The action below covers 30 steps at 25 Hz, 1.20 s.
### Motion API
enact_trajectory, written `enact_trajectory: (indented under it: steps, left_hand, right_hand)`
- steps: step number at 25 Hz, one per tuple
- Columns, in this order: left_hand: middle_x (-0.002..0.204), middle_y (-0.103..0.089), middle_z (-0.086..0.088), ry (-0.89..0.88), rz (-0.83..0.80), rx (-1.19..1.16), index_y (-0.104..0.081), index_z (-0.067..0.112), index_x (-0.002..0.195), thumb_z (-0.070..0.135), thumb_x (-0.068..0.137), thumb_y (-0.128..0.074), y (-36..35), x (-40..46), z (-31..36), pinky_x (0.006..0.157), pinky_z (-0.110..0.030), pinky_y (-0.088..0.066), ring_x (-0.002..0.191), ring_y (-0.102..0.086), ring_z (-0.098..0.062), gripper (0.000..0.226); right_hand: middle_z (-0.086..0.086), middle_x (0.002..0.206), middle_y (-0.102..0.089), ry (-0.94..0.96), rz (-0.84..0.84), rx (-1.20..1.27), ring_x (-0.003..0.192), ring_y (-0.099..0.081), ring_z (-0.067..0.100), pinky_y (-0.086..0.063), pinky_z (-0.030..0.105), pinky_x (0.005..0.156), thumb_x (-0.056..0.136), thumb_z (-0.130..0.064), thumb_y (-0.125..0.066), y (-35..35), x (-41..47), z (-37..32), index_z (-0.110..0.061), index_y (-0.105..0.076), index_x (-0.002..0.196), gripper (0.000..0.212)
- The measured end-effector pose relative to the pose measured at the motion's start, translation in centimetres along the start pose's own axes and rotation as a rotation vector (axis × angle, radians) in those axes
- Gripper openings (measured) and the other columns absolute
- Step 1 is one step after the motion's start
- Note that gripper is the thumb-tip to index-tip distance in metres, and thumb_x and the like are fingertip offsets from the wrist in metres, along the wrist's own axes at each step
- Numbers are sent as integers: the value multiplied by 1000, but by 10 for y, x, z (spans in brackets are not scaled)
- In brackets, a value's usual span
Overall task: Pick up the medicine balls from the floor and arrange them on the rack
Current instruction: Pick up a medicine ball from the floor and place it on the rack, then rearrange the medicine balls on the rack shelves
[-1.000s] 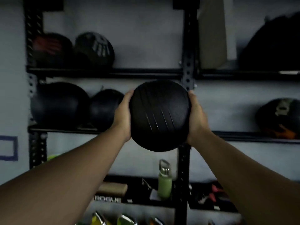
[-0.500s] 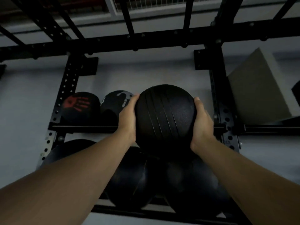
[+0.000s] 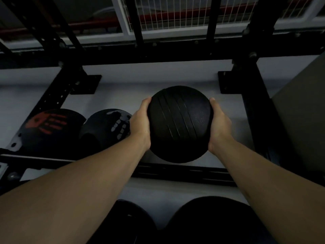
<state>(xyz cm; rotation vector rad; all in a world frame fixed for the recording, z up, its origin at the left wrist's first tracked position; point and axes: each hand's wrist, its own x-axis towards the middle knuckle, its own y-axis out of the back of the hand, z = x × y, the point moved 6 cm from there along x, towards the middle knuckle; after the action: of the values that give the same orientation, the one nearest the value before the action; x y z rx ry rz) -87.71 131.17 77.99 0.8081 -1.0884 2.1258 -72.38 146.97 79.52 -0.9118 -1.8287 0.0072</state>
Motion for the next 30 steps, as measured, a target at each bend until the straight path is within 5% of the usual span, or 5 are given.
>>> enact_trajectory:
  steps: [6, 11, 17, 24, 30]
  left_hand:
    - [122, -78, -13, -204, 67, 161, -81, 14, 115, 47, 85, -72, 30, 67, -41, 108, -55, -56, 116, -73, -32, 45]
    - [134, -69, 6, -457, -92, 571, -75, 28, 127, 50, 92, -70, 28, 80, -71, 115, -35, -46, 128, -61, -12, 42]
    - [138, -59, 11, -498, -116, 743, -67, 39, 128, 75, 75, -54, 28, 85, -79, 113, -36, -42, 134, -53, -13, 65]
    - [158, -49, 2, -523, -206, 856, -52, 32, 150, 62, 99, -44, 34, 76, -83, 125, -45, -32, 149, -41, -19, 60]
    - [172, -30, -4, -504, -189, 971, -32, 27, 164, 48, 107, -45, 47, 34, -88, 128, -46, -22, 159, -24, -29, 62]
  right_hand:
    - [3, 130, -73, 106, -146, -117, 122, -68, 26, -53, 48, 110, 88, -63, -59, -19, 52, 73, -28, -73, 127, 54]
    - [-1, 137, -68, 184, -225, -456, 127, -62, 21, -47, 40, 112, 98, -63, -54, -25, 74, 112, -33, -70, 123, 43]
    - [3, 152, -58, 158, -262, -639, 138, -54, 23, -39, 38, 116, 99, -69, -40, -26, 79, 119, -33, -58, 146, 62]
    - [14, 169, -38, 197, -265, -867, 156, -34, 30, -22, 37, 125, 110, -56, -19, -26, 54, 107, -21, -34, 164, 66]
    - [10, 167, -42, 209, -354, -1068, 153, -41, 27, -31, 30, 119, 109, -51, -42, 1, 5, 90, -26, -30, 167, 64]
